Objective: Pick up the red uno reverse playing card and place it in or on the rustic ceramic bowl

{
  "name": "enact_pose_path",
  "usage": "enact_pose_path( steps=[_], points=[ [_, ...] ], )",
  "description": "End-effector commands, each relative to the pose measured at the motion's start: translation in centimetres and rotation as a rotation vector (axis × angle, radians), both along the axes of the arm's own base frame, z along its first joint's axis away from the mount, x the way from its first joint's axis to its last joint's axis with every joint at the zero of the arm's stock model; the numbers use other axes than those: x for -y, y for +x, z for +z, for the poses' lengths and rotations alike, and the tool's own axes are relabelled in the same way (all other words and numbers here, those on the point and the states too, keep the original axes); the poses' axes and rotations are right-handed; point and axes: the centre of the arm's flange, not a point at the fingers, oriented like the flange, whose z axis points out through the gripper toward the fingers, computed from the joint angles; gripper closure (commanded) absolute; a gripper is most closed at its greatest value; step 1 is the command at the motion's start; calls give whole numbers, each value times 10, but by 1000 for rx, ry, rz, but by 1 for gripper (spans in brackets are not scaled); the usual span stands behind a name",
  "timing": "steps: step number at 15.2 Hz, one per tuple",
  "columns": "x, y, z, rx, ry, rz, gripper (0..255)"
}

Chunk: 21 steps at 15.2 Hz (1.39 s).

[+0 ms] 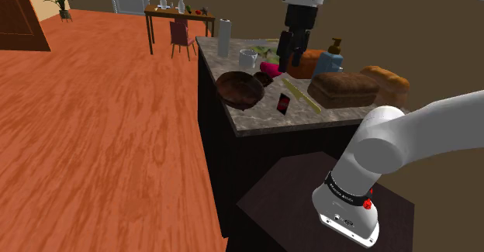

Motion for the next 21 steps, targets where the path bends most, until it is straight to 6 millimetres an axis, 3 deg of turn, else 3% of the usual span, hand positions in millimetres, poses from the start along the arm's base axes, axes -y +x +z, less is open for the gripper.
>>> enact_pose_path(
  steps=[1, 5, 9, 13, 17, 21],
  points=[
    [0, 0, 0, 0, 0, 0, 0],
    [-44, 63, -60, -286, -271, 222, 0],
    [-78, 97, -145, -571, -542, 443, 0],
    [-92, 98, -242, -857, -814, 665, 0],
    [-76, 73, -335, -1142, -1085, 886, 0],
    [-61, 68, -336, -1144, -1087, 888, 0]
  ],
)
